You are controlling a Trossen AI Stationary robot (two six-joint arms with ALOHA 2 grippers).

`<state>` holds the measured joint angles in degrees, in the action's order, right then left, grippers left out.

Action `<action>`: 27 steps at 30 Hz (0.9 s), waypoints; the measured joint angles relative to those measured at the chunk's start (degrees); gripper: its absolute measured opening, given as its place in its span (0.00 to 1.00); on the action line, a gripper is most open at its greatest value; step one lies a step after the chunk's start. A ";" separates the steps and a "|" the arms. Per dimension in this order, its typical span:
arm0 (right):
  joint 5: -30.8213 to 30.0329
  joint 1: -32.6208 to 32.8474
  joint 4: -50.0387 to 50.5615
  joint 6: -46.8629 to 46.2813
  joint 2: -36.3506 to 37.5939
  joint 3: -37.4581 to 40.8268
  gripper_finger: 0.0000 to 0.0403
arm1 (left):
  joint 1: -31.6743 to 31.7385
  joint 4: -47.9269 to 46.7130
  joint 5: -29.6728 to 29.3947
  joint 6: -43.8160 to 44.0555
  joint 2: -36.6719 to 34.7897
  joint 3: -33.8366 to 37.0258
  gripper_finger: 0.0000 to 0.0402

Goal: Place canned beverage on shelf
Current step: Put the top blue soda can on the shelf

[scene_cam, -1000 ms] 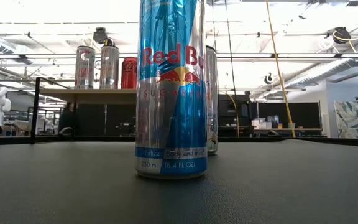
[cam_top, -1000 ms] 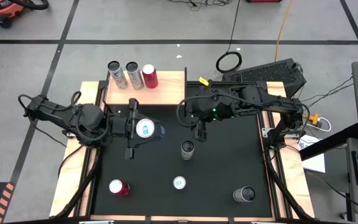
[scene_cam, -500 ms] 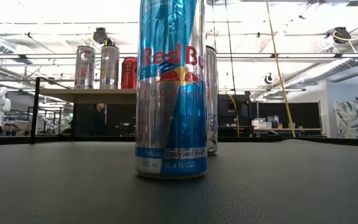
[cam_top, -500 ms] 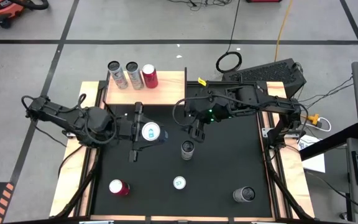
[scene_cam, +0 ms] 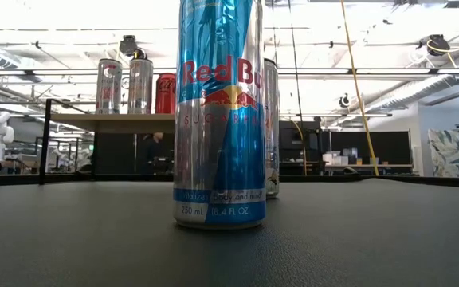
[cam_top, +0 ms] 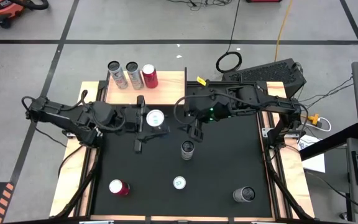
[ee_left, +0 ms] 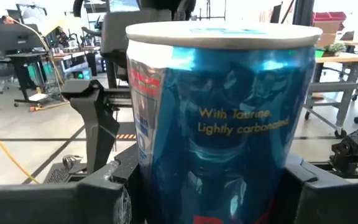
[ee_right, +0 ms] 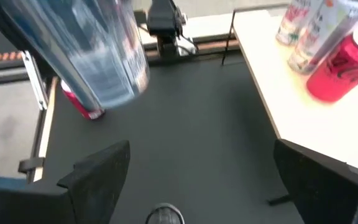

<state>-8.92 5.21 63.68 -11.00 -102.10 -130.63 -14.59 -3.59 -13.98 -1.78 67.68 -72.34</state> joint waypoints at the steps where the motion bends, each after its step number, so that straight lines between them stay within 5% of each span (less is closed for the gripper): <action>1: -0.01 0.00 -0.57 0.00 0.02 0.00 0.94 | 0.00 -0.02 0.00 0.00 0.00 0.00 0.53; 27: 0.54 -0.26 -14.37 1.20 -0.60 0.00 0.94 | 7.84 3.48 0.07 1.41 -0.77 -0.02 0.53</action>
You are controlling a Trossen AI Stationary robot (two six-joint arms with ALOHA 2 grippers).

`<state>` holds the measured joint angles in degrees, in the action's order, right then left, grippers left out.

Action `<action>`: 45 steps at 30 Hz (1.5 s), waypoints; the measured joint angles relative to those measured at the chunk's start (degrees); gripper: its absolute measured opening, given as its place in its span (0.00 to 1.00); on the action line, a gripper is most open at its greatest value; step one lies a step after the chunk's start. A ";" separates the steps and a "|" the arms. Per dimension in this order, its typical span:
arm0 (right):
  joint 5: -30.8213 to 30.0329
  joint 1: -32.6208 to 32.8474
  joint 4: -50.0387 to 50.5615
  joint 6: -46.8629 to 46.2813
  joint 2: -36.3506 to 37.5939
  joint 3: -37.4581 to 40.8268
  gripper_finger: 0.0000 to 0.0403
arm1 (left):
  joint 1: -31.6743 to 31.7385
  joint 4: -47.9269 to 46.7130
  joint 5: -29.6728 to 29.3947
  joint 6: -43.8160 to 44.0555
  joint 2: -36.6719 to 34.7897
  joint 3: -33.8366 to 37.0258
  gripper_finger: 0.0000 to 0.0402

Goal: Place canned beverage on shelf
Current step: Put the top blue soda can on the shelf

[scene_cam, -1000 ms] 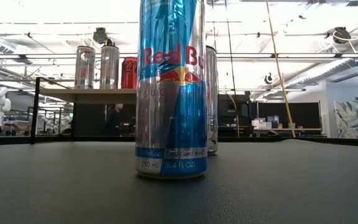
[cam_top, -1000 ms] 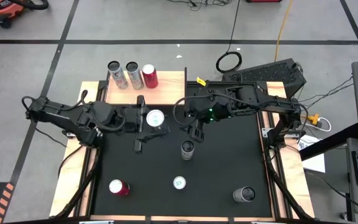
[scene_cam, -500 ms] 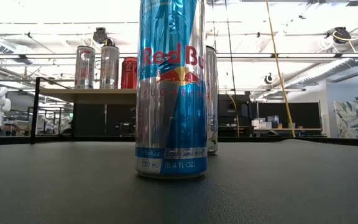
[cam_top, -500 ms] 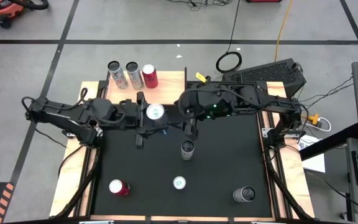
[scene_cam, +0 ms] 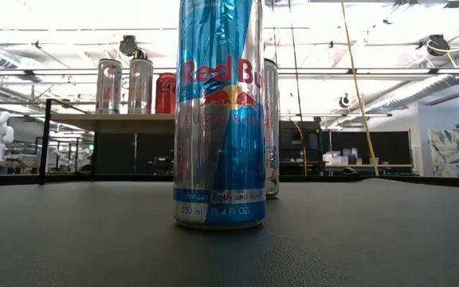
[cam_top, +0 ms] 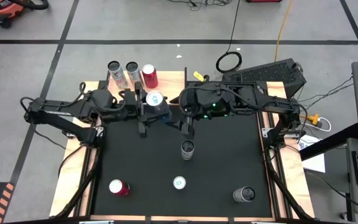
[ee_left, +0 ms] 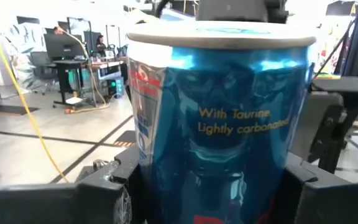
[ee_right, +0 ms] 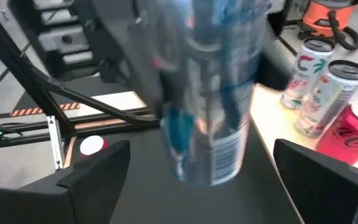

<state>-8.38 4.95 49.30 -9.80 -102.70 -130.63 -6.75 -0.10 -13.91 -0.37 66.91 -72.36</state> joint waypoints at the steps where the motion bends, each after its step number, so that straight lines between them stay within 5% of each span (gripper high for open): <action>1: 0.90 0.00 -0.28 -0.01 -0.34 0.00 0.94 | 0.38 0.20 0.16 0.04 -0.03 0.00 0.53; 9: 2.44 -0.39 -1.44 2.02 -2.93 0.02 0.94 | 2.35 0.70 6.35 3.53 0.01 0.00 0.53; 34: 0.95 -1.36 -7.56 8.44 -3.58 0.02 0.93 | 2.28 0.04 8.24 4.43 0.08 0.00 0.53; 39: 1.15 -1.36 -7.50 9.01 -3.58 0.02 0.81 | 2.33 -0.08 8.24 4.19 0.08 0.00 0.53; 45: 1.37 -1.31 -7.03 8.94 -3.84 0.00 0.57 | 2.35 -0.35 8.09 3.90 0.10 0.00 0.53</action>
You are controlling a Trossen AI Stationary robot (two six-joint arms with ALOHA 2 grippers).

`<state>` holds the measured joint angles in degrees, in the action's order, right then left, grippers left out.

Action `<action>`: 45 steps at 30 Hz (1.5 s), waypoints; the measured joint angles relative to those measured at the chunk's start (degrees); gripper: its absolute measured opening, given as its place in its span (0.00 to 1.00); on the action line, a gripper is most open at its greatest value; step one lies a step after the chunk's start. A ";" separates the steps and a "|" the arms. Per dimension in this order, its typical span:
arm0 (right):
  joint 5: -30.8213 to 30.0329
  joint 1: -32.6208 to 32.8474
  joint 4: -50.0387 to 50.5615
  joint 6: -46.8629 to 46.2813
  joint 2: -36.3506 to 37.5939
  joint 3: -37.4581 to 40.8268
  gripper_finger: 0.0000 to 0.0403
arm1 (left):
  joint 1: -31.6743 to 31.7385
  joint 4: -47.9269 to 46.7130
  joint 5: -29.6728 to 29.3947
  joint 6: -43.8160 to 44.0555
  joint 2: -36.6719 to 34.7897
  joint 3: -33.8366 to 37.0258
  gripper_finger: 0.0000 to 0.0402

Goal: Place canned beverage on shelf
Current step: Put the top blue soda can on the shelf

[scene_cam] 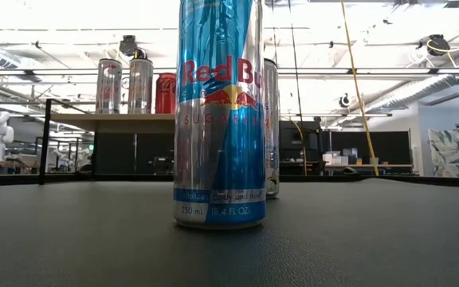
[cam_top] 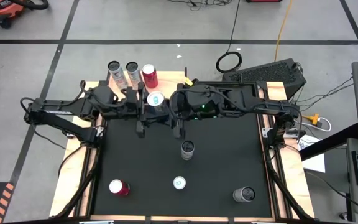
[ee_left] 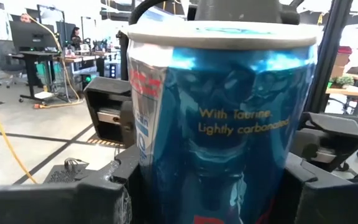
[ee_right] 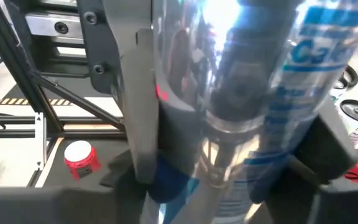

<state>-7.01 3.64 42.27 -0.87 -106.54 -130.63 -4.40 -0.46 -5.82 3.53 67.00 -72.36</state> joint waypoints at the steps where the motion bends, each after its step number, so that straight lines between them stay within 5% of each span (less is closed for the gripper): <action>1: 0.00 0.00 0.11 0.00 0.00 0.00 0.53 | -0.01 -0.06 -0.27 0.02 0.00 0.00 0.53; 3: 0.63 -0.03 0.39 0.03 0.00 -0.04 0.47 | 0.00 0.09 -0.35 0.04 0.00 0.00 0.53; 45: 2.81 -0.17 2.75 -0.28 -0.17 -0.02 0.47 | -0.09 -1.82 -0.97 -0.92 -0.44 0.00 0.61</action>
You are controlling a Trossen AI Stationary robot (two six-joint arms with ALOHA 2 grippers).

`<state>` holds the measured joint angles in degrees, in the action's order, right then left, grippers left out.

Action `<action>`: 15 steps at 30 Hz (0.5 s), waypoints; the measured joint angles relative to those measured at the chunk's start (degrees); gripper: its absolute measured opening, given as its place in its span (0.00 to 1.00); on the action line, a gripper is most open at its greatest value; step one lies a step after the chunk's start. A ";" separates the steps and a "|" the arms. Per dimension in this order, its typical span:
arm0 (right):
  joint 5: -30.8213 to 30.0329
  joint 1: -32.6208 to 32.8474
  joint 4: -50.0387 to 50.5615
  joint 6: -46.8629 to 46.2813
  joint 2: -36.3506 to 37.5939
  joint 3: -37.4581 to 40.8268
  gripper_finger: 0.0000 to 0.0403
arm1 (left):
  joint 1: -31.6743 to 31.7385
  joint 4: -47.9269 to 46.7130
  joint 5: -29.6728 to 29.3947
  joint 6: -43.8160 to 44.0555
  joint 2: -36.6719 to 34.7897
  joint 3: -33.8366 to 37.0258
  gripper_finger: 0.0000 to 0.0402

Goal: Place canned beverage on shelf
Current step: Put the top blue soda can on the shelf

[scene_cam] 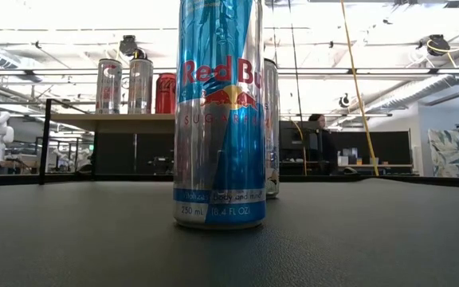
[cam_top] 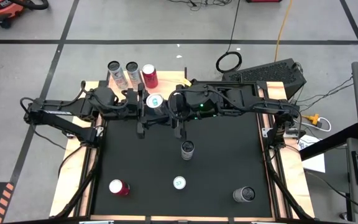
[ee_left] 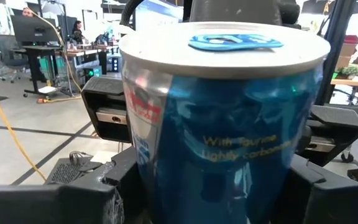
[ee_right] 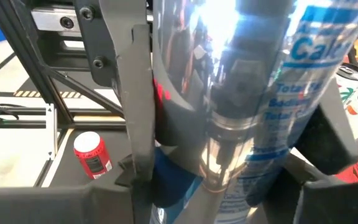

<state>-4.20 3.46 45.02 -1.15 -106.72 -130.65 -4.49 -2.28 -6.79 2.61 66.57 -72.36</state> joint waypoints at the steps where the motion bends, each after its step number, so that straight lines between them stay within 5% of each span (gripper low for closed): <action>1: -0.01 0.00 -0.04 0.00 0.00 0.00 0.47 | -0.05 0.02 -0.02 0.00 0.00 0.00 0.61; 15: -0.24 -0.07 0.69 -0.31 -0.13 0.20 0.47 | -0.31 -4.85 -1.09 -0.10 0.31 -0.15 0.61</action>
<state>-4.43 3.40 45.71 -1.46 -106.85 -130.45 -4.80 -7.13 -7.88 2.51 66.88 -72.51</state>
